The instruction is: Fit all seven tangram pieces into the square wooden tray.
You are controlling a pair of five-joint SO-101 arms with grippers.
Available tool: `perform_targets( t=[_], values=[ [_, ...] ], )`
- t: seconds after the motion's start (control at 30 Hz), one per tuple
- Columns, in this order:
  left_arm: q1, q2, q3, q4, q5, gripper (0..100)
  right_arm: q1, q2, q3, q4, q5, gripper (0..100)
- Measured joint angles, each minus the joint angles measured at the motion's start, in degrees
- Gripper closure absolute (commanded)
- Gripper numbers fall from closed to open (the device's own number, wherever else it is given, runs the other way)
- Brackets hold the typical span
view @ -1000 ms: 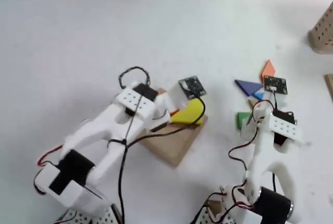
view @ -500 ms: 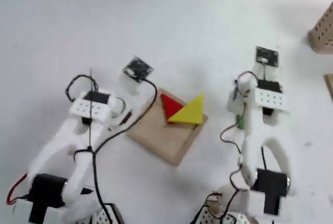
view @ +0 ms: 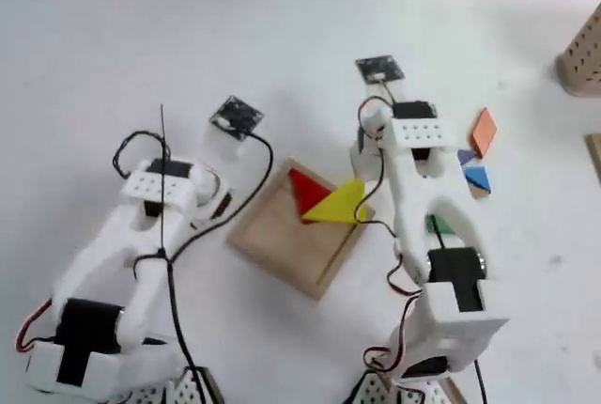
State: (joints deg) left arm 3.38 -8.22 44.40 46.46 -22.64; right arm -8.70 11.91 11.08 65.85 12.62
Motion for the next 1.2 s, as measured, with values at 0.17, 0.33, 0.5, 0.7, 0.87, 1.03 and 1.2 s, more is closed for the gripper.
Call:
perform_targets(
  t=[0.17, 0.33, 0.5, 0.7, 0.87, 1.03, 1.2],
  values=[
    [0.00, 0.00, 0.00, 0.00, 0.00, 91, -2.64, 3.60, -0.35, -0.53, 2.81, 72.1],
    [0.00, 0.00, 0.00, 0.00, 0.00, 91, -4.57, 4.57, -0.53, -0.79, 5.36, 72.1],
    [0.00, 0.00, 0.00, 0.00, 0.00, 91, -7.65, 4.57, -0.70, 0.97, 6.95, 72.2],
    [0.00, 0.00, 0.00, 0.00, 0.00, 91, -9.32, 4.57, -1.05, 2.73, 6.95, 72.2],
    [0.00, 0.00, 0.00, 0.00, -1.14, 91, -10.02, 4.31, -1.14, 4.04, 6.95, 72.2],
    [0.00, 0.00, 0.00, -0.18, -1.32, 91, -10.64, -0.18, 0.00, 7.21, 7.03, 72.2],
    [0.00, 0.00, 0.00, -0.18, -1.32, 91, -13.71, -5.71, 8.00, 5.45, 7.03, 72.2]
  ],
)
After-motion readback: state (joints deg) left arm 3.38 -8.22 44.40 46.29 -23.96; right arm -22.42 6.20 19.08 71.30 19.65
